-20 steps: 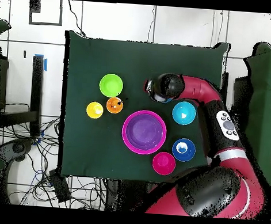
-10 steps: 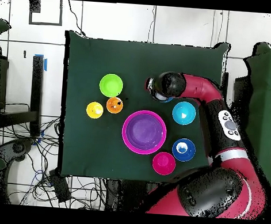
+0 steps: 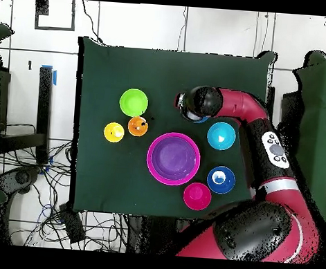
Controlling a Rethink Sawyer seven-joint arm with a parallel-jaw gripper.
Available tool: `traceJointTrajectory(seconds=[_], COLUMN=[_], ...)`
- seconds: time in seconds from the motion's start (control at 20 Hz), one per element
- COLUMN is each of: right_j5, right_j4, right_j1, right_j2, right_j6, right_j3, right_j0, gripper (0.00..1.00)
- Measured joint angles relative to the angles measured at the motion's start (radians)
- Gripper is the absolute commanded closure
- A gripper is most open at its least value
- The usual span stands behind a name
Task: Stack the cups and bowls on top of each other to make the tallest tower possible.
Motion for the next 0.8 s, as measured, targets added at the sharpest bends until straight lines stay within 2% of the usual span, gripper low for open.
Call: traceJointTrajectory(seconds=[0.4,0.8], right_j5=[0.000,0.000], right_j4=[-0.004,-0.004], right_j1=[-0.024,-0.096], right_j2=[0.000,0.000], right_j6=[0.000,0.000], right_j3=[0.003,0.015], right_j0=[0.003,0.024], gripper=[1.00,1.00])
